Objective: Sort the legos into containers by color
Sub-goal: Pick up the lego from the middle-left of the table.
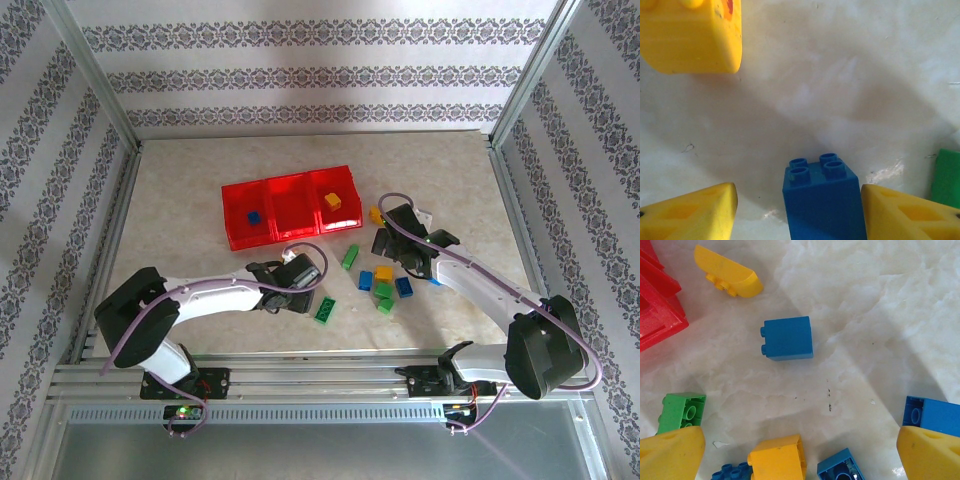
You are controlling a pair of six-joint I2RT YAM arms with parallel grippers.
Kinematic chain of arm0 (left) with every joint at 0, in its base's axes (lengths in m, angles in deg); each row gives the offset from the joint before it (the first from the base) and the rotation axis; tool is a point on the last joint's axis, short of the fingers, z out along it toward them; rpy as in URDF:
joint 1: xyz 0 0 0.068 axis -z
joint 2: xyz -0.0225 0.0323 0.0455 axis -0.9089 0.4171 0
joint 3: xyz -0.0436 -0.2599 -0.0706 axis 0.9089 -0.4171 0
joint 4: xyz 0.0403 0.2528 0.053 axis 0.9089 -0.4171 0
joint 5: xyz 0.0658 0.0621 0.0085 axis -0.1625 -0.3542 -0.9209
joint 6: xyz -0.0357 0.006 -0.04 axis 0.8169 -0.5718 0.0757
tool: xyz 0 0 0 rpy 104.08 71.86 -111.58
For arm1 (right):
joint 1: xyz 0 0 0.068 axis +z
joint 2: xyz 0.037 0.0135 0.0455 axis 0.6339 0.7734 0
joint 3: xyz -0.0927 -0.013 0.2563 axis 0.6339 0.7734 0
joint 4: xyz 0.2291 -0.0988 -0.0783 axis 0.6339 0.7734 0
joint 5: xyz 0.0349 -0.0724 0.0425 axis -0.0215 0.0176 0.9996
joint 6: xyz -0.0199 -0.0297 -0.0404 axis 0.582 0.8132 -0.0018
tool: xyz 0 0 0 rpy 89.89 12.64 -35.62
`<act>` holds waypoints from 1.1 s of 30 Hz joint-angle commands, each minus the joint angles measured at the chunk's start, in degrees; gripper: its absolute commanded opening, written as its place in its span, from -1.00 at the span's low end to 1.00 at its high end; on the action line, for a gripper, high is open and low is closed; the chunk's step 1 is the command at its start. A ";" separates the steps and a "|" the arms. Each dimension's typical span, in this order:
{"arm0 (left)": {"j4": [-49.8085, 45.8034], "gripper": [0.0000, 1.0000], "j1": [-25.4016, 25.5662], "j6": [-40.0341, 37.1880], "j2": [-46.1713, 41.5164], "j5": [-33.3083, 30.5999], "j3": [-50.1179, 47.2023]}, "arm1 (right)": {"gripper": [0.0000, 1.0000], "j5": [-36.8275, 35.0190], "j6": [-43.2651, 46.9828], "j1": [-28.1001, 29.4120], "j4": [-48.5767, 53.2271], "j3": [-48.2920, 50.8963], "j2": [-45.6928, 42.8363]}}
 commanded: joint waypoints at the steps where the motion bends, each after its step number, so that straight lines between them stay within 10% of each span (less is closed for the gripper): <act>1: -0.86 0.27 0.73 0.88 0.90 -0.38 -0.48 | 0.96 -1.14 -0.96 -0.37 0.78 0.19 0.18; 33: -1.62 -0.49 -0.83 1.28 1.80 -4.25 -0.24 | 0.97 -0.55 -0.98 -0.55 0.69 -0.36 1.72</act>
